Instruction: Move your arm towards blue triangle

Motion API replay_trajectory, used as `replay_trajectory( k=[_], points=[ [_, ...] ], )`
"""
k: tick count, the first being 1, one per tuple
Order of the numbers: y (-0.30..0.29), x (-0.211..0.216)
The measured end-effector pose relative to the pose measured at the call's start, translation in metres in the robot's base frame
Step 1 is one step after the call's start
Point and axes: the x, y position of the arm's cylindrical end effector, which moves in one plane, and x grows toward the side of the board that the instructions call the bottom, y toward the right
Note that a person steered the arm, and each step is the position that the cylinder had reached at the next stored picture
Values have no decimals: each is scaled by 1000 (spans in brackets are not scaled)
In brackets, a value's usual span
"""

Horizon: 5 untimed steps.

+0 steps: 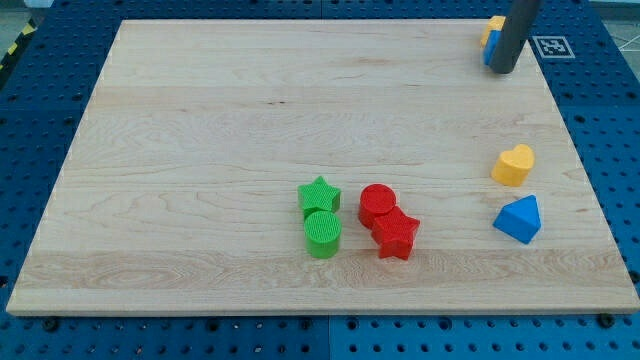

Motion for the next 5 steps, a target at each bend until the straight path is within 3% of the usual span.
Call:
replay_trajectory(
  k=[3, 5],
  points=[
    [-11, 75],
    [-48, 111]
  ],
)
